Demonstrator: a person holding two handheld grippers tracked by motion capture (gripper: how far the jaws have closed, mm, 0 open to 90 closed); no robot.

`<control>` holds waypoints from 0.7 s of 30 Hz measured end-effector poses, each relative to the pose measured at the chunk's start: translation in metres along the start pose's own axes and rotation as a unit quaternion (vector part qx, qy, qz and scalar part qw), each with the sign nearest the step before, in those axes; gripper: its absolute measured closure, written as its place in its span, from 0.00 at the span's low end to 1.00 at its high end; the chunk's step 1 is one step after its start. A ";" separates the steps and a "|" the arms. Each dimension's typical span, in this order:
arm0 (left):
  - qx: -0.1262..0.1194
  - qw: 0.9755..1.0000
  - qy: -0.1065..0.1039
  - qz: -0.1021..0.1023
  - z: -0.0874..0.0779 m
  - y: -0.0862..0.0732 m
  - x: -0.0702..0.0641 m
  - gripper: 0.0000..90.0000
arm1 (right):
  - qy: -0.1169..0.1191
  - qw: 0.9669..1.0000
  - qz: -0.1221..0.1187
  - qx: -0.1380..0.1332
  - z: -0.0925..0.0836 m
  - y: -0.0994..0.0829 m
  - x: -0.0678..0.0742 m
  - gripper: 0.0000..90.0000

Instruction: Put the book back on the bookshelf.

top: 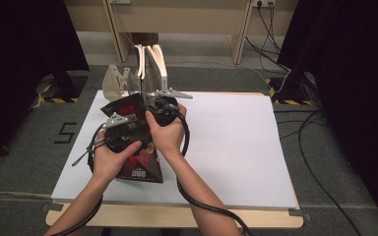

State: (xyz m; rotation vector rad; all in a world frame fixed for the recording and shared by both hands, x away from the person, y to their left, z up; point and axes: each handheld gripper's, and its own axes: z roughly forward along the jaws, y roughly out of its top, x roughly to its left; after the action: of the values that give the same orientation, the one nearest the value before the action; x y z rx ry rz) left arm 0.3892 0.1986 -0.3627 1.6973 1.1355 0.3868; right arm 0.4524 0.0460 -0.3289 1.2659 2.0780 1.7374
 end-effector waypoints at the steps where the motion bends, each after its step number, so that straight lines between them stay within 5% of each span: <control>1: -0.001 1.000 0.003 0.002 0.001 0.000 -0.001 0.32 | -0.001 1.000 -0.002 -0.001 0.000 0.000 0.000 0.97; 8: -0.009 0.998 0.045 0.029 0.009 0.003 -0.006 0.30 | -0.010 1.000 -0.010 -0.001 0.000 -0.001 0.002 0.97; 21: -0.003 0.995 0.092 0.044 0.021 0.005 -0.012 0.25 | -0.024 1.000 -0.014 0.001 0.001 0.000 0.003 0.97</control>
State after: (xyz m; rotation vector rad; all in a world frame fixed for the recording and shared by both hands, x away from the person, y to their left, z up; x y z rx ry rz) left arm 0.4003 0.1768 -0.3648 1.7373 1.1938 0.6120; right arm 0.4506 0.0487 -0.3279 1.2612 2.0602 1.6777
